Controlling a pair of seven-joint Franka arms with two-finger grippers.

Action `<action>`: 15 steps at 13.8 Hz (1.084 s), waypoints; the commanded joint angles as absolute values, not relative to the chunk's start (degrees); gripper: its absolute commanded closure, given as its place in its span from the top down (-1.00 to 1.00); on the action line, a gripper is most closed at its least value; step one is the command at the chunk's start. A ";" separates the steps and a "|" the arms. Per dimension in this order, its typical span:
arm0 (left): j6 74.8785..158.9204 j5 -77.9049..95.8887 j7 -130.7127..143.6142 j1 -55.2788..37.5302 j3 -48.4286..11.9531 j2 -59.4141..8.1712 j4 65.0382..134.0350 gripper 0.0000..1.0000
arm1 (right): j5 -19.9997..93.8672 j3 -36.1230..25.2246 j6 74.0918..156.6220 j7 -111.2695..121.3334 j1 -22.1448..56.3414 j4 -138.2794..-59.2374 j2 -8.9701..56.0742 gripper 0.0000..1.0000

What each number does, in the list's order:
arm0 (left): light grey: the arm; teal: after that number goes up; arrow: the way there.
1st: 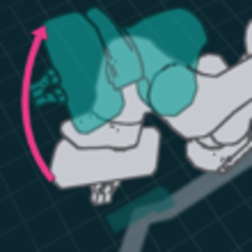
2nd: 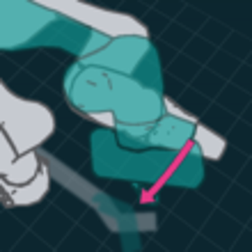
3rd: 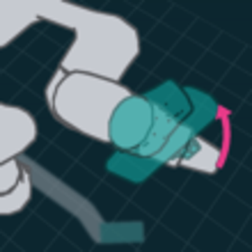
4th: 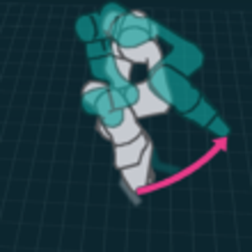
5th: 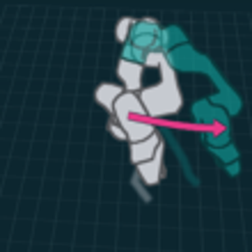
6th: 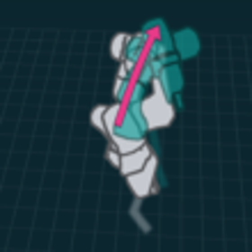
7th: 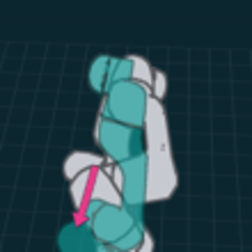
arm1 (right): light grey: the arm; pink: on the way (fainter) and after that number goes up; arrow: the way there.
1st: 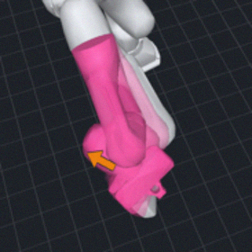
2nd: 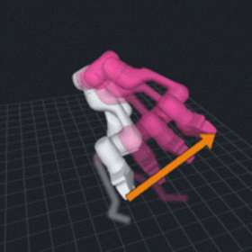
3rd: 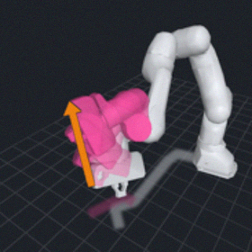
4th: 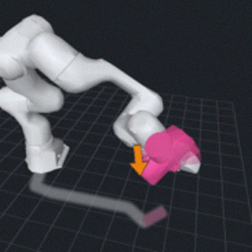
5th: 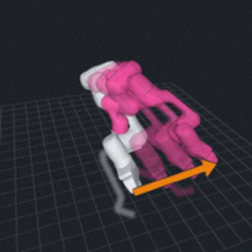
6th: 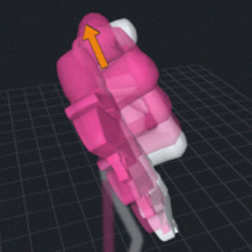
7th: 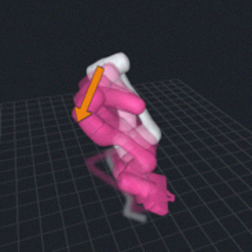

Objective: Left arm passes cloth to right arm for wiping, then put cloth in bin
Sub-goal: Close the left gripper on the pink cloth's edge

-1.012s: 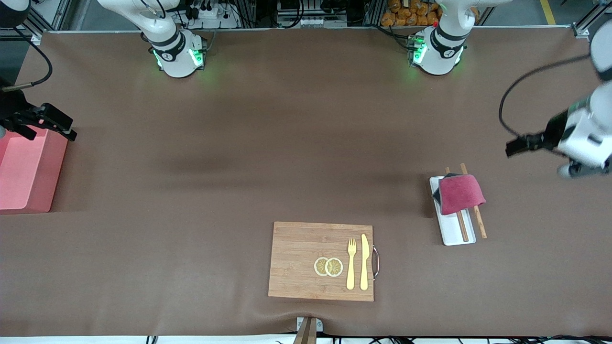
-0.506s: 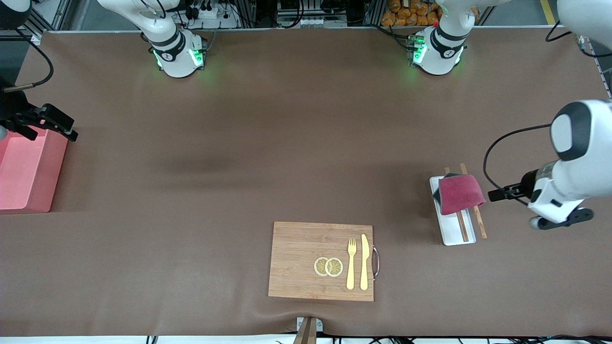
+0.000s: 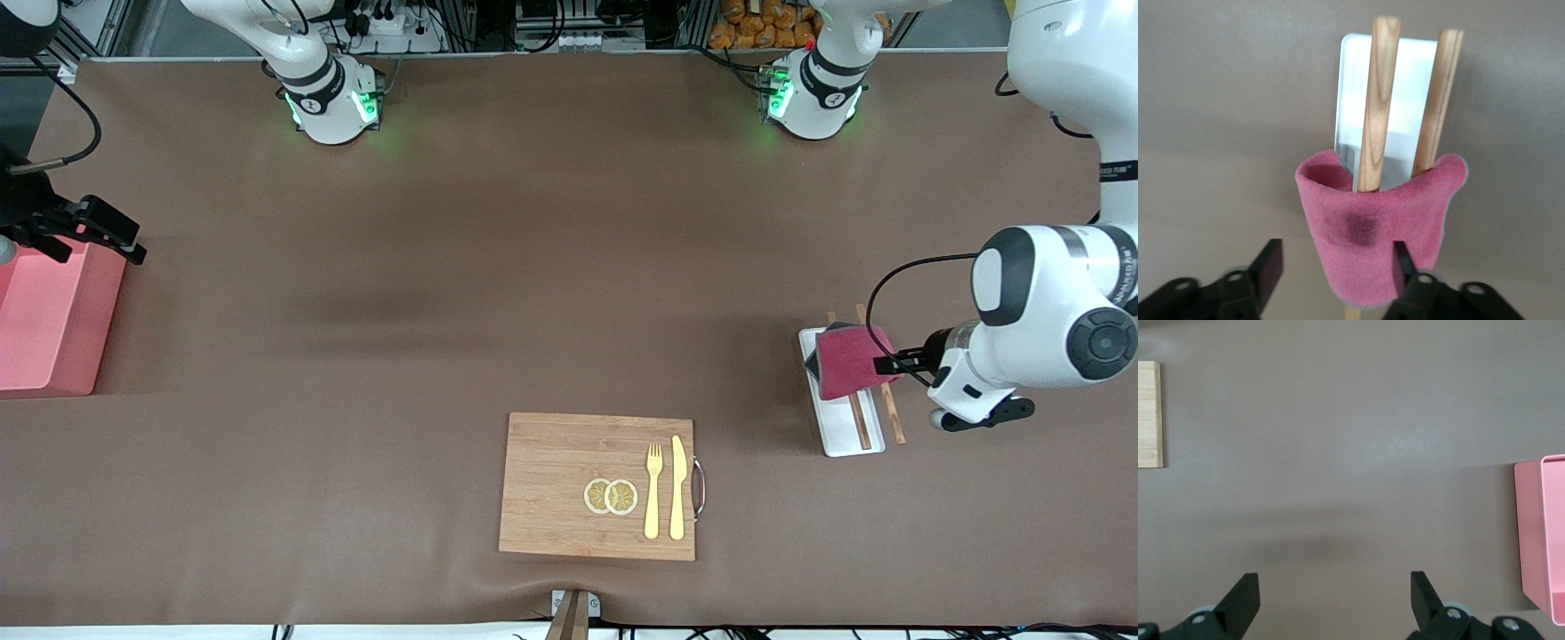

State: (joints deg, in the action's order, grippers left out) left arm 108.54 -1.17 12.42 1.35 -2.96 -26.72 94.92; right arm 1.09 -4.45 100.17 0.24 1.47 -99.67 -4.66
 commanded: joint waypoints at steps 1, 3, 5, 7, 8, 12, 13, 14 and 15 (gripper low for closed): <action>110.30 -1.76 12.13 1.58 -3.43 -24.70 98.52 0.06 | 1.49 -4.75 99.93 -0.79 1.85 -99.32 -4.57 1.00; 110.56 -1.76 12.13 1.58 -3.69 -24.87 98.26 0.06 | 1.49 -4.75 99.93 -0.79 1.76 -99.49 -4.57 1.00; 110.66 -1.76 12.48 1.58 -4.48 -24.79 98.09 0.06 | 1.58 -4.75 99.93 -0.79 1.76 -99.49 -4.57 1.00; 110.83 -1.67 13.01 1.58 -4.92 -24.96 98.09 0.05 | 1.84 -4.75 100.02 -0.79 1.76 -99.40 -4.48 1.00; 111.18 -1.67 13.01 1.50 -4.92 -25.05 98.09 0.04 | 1.93 -4.75 100.11 -0.79 1.76 -99.40 -4.48 1.00; 111.36 -1.67 13.01 1.58 -4.92 -25.31 98.17 -0.16 | 2.02 -4.75 100.02 -0.88 1.76 -99.32 -4.39 1.00; 111.36 -1.67 13.01 1.58 -4.92 -25.31 98.17 -0.21 | 2.02 -4.75 100.02 -0.88 1.67 -99.32 -4.39 1.00; 111.36 -1.67 13.01 1.58 -4.92 -25.31 98.26 -0.36 | 2.02 -4.75 100.02 -0.88 1.67 -99.32 -4.39 1.00; 111.36 -1.67 12.92 1.67 -4.92 -25.31 98.26 -0.46 | 2.02 -4.75 100.02 -0.88 1.67 -99.32 -4.39 1.00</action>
